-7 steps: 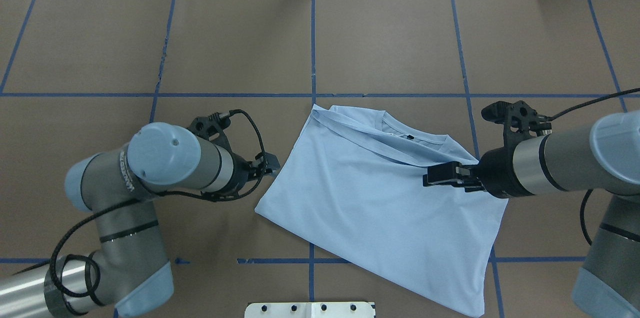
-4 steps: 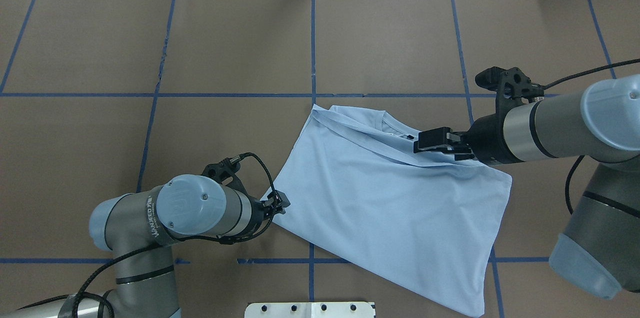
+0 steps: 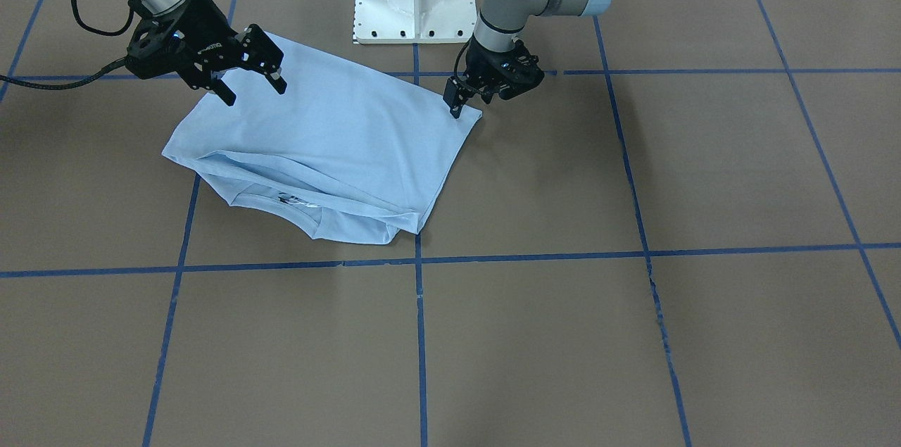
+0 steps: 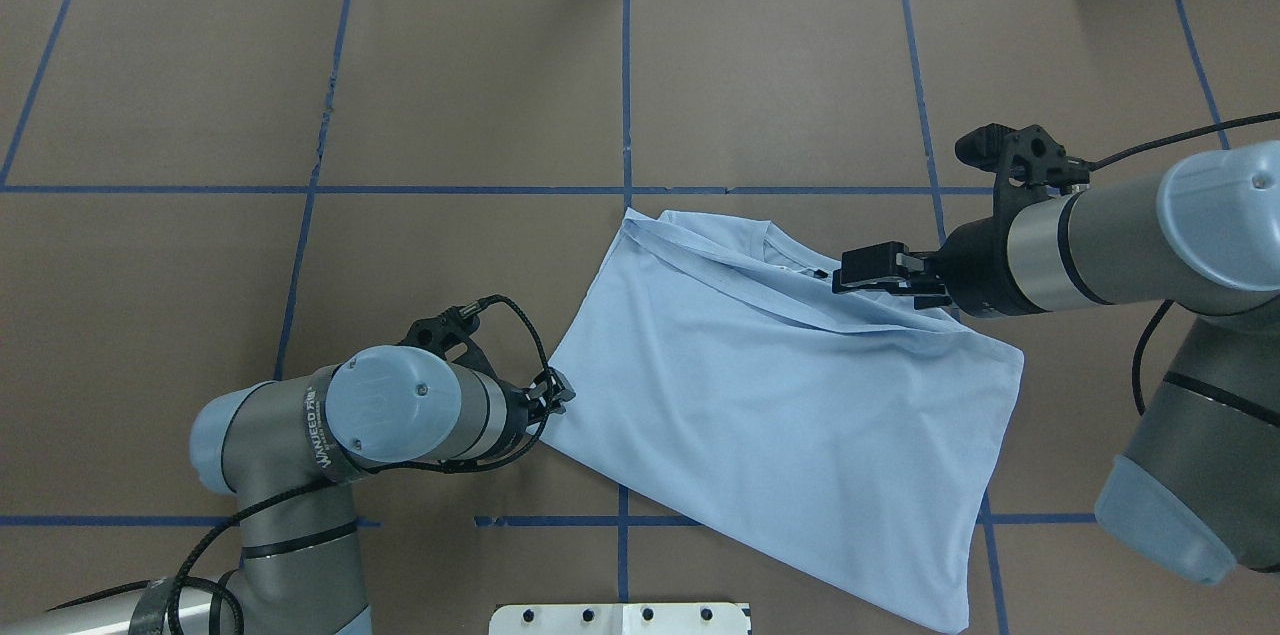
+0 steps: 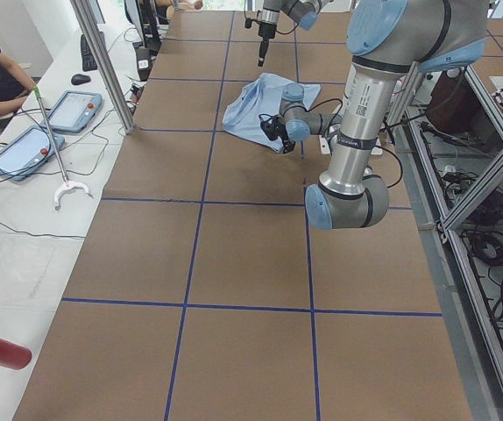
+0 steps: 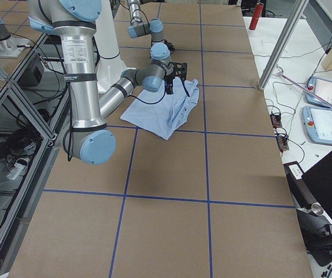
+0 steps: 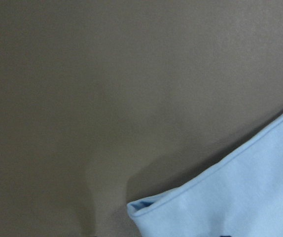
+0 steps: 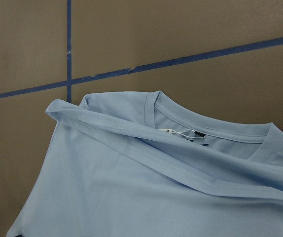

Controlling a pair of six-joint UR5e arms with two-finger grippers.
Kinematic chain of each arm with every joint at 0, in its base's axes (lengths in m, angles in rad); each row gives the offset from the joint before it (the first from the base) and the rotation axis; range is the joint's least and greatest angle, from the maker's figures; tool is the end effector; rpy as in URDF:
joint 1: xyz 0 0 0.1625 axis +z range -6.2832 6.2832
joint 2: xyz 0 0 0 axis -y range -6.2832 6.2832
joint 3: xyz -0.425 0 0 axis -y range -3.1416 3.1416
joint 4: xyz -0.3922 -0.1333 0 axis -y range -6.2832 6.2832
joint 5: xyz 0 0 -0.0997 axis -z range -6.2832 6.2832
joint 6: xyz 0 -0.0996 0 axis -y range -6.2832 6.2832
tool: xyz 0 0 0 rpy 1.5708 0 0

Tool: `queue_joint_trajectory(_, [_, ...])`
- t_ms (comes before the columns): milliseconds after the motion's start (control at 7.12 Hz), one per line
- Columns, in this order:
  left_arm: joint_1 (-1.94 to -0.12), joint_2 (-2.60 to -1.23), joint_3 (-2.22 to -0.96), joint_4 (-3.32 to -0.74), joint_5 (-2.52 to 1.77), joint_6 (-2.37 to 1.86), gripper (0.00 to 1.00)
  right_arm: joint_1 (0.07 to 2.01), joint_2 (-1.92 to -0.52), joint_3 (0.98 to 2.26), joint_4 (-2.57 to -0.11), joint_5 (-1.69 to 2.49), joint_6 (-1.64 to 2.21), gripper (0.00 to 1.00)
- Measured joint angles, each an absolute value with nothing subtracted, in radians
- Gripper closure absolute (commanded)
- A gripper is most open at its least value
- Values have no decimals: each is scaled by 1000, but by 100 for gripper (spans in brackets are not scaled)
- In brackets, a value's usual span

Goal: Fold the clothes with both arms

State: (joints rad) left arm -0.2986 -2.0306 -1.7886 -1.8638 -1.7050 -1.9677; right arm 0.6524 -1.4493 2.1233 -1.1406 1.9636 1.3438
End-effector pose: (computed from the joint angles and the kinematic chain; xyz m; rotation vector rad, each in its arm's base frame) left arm 0.5687 -0.3006 0.2709 -0.1735 0.9764 -0.5736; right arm -0.3276 -0.3701 0.2919 0.1452 -1.1344 0.1613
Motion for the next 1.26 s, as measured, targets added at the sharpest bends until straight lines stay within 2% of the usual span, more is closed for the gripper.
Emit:
queue_joint_trajectory(140, [-300,-2033,-1788,-1864,-1704,-1969,76,654,-1449,2124,-1139,1963,1344,0])
queue_joint_trajectory(281, [-301,-2035,-1787,-1864,-1704,-1971,91,657,-1449,2126,-1139,1962,1344,0])
queue_joint_trajectory(421, [-302,-2035,-1787,-1864,-1704,-1972,100,658,-1449,2127,-1138,1962,1345,0])
queue_joint_trajectory(1263, [-362,-2048,-1789,-1791,-1706,-1958,100,659,-1447,2129,-1138,1964,1346,0])
